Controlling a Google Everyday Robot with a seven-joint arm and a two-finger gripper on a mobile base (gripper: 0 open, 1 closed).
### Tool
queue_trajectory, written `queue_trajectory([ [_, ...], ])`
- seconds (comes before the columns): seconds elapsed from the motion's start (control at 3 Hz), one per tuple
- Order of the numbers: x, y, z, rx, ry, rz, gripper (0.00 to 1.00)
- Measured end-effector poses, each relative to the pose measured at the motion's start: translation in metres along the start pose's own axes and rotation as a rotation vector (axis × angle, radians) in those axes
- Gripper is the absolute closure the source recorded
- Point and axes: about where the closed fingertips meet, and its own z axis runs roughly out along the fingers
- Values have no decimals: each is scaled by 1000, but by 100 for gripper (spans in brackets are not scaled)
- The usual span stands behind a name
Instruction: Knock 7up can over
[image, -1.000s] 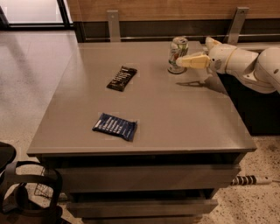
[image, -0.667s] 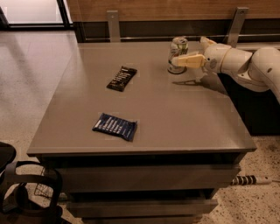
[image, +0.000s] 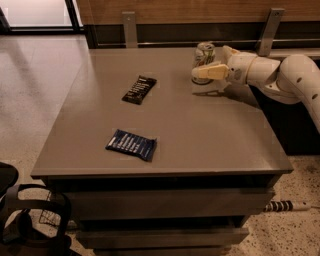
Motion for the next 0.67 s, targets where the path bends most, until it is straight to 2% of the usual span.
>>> queue_trajectory([
  [0.33, 6, 0, 3, 2, 7, 15, 15],
  [0.67, 7, 2, 7, -3, 7, 17, 47],
])
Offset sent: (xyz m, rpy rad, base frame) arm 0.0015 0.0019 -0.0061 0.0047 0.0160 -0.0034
